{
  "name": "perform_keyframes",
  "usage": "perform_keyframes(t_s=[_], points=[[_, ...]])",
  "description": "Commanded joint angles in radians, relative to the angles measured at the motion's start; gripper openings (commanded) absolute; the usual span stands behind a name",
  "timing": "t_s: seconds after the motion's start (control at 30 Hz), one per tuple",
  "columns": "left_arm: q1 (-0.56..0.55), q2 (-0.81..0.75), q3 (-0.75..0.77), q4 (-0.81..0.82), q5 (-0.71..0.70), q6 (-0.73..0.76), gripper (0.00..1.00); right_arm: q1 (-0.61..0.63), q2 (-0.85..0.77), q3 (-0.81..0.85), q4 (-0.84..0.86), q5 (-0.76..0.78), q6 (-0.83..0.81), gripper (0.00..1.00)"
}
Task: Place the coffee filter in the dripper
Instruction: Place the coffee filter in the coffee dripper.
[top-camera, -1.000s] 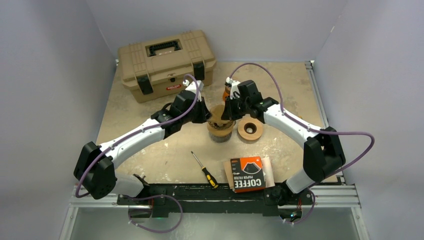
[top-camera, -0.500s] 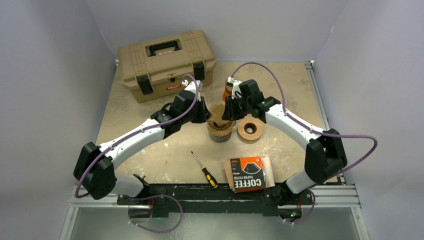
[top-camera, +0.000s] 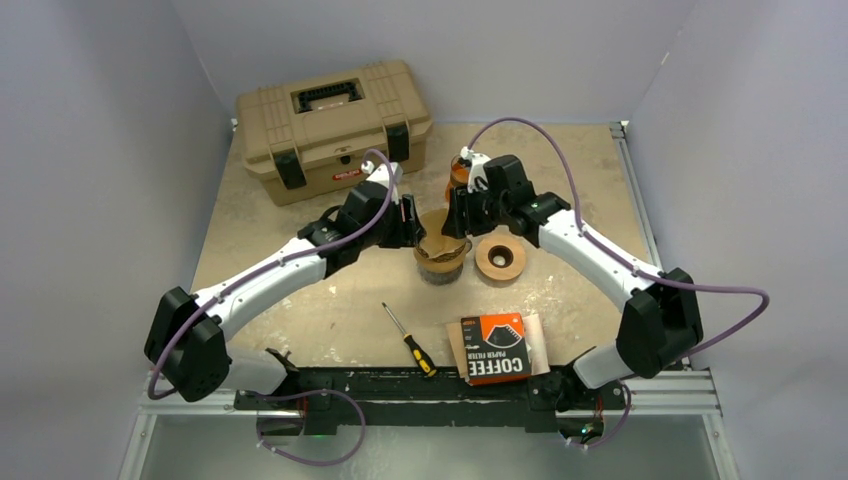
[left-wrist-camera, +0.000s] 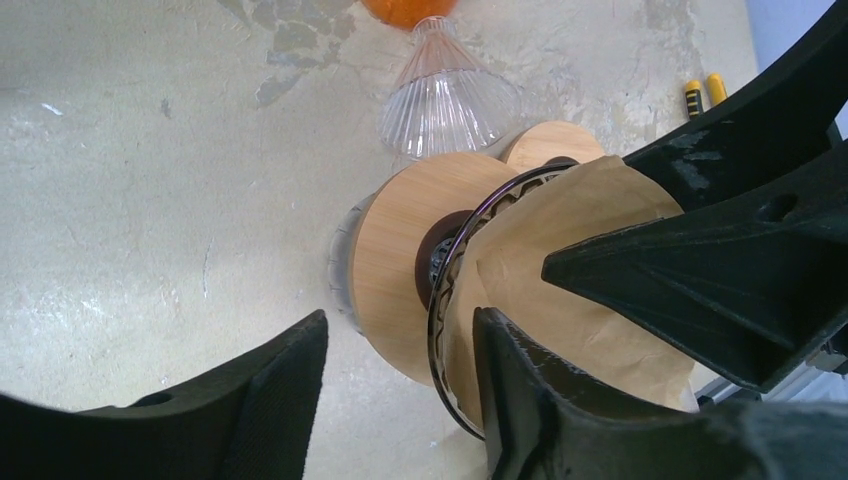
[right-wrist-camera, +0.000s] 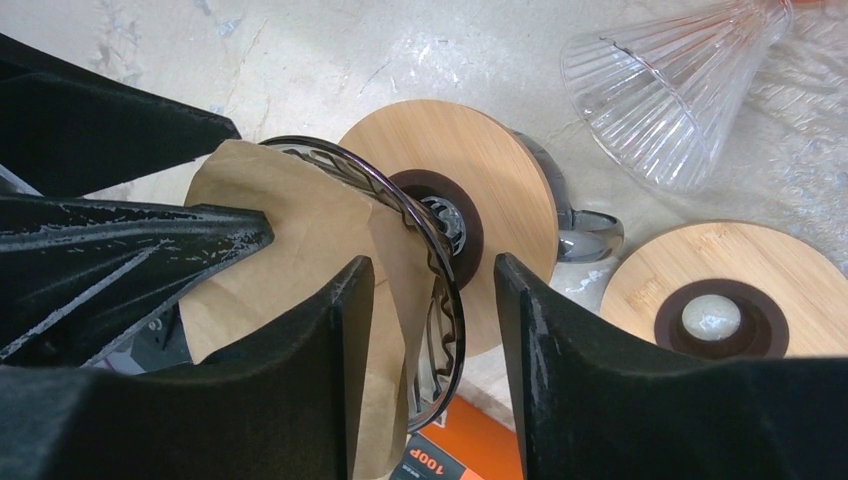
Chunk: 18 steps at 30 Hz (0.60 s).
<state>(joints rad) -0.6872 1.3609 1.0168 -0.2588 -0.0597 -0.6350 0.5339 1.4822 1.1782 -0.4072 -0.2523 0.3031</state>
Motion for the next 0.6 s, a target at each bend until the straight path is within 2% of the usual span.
perform_keyframes(t_s=[0.0, 0.4, 0.57], points=[[0.005, -0.05, 0.046, -0.003, -0.013, 0.011, 0.57, -0.011, -0.042, 0.044, -0.011, -0.012, 0.013, 0.56], [0.004, -0.097, 0.042, -0.015, -0.023, 0.019, 0.75, -0.119, -0.117, -0.022, 0.057, -0.245, 0.034, 0.69], [0.005, -0.146, -0.002, 0.057, 0.022, 0.02, 0.9, -0.137, -0.196, -0.077, 0.105, -0.25, 0.059, 0.81]])
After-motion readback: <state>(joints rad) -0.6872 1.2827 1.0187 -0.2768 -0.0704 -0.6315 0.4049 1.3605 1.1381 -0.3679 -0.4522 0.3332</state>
